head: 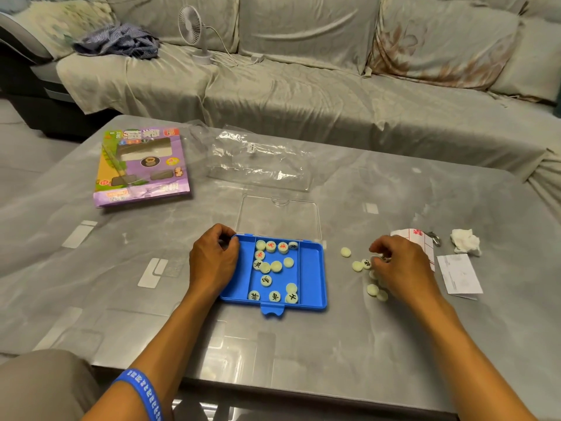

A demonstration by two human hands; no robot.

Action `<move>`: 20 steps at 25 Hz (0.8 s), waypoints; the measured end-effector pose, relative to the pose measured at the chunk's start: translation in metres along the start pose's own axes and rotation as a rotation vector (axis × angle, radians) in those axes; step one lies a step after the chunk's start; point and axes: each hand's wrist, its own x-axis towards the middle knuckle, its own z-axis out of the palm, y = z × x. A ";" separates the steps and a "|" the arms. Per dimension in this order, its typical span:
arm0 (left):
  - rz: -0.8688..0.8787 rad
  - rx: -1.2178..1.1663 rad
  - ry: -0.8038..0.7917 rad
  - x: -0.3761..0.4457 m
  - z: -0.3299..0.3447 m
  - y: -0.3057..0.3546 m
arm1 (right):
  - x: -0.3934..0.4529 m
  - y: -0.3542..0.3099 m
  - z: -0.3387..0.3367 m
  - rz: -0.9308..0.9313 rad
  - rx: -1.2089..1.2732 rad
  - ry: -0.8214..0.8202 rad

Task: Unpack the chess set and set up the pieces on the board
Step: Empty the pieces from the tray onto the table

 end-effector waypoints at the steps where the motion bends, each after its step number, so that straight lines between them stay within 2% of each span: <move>1: 0.002 0.001 0.001 0.000 0.000 0.001 | -0.005 -0.013 0.005 -0.108 0.004 0.011; 2: 0.003 0.002 0.004 0.001 0.000 0.000 | -0.010 -0.031 0.013 -0.258 0.010 -0.006; 4: 0.000 0.005 0.003 0.000 -0.001 0.000 | -0.022 -0.073 0.033 -0.520 -0.011 -0.156; 6: 0.001 0.006 0.001 -0.001 0.000 -0.001 | -0.025 -0.105 0.056 -0.640 -0.134 -0.340; 9: 0.015 0.010 -0.001 -0.001 0.000 -0.001 | -0.016 -0.123 0.077 -0.660 -0.285 -0.417; 15: 0.019 0.013 0.006 0.002 -0.001 -0.003 | -0.010 -0.126 0.080 -0.706 -0.297 -0.403; 20: 0.021 0.003 0.004 0.001 -0.001 -0.004 | -0.016 -0.132 0.086 -0.657 -0.209 -0.316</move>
